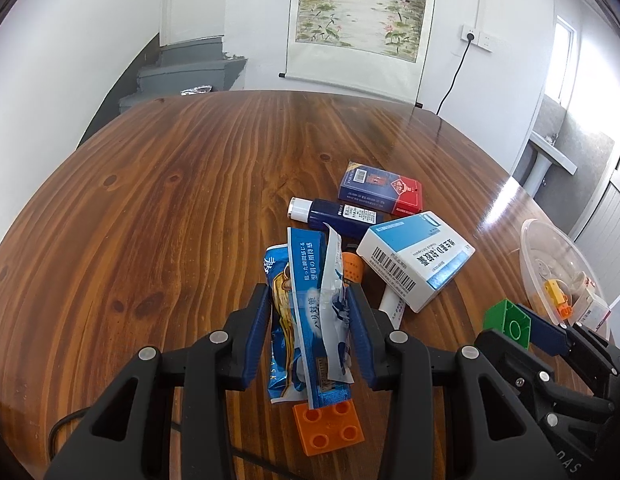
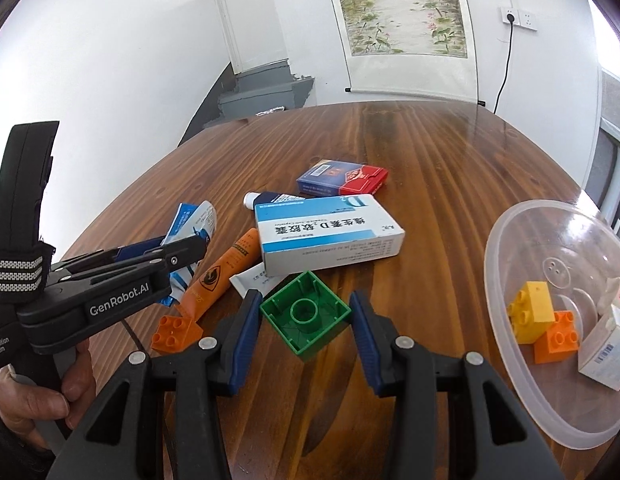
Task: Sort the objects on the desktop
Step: 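Carry the blue-white packets and green brick over the clear bowl with both tools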
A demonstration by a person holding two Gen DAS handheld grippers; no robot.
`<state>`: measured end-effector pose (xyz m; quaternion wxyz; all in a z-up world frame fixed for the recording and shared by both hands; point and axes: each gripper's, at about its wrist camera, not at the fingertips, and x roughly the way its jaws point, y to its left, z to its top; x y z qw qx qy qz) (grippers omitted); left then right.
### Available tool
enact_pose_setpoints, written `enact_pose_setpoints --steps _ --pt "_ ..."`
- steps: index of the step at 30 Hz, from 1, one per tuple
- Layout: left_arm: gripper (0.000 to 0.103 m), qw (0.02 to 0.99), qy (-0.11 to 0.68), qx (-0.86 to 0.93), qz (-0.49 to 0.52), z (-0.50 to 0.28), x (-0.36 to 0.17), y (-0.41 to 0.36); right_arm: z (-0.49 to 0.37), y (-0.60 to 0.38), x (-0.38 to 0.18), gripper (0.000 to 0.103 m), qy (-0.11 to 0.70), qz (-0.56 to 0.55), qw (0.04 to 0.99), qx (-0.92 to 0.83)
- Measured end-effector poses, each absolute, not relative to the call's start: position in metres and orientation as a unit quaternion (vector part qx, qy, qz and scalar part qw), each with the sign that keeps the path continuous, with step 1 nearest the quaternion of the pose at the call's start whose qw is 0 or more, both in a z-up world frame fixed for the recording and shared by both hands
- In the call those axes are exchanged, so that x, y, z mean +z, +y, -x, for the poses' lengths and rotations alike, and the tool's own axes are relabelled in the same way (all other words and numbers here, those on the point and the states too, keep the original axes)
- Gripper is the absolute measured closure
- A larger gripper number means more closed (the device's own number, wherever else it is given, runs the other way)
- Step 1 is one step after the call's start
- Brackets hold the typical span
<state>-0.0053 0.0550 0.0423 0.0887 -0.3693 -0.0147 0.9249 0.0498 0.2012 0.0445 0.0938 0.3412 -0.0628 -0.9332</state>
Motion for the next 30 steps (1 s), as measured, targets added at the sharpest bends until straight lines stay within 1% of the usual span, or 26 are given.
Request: enact_pose_setpoints --steps 16,30 --pt "0.061 0.128 -0.010 0.923 0.364 -0.010 0.050 0.092 -0.067 0.247 0.053 0.054 -0.094 -0.309 0.047 -0.945" --pt "0.061 0.167 0.012 0.916 0.364 -0.021 0.057 0.138 -0.093 0.311 0.054 0.054 -0.130 -0.283 -0.025 -0.950"
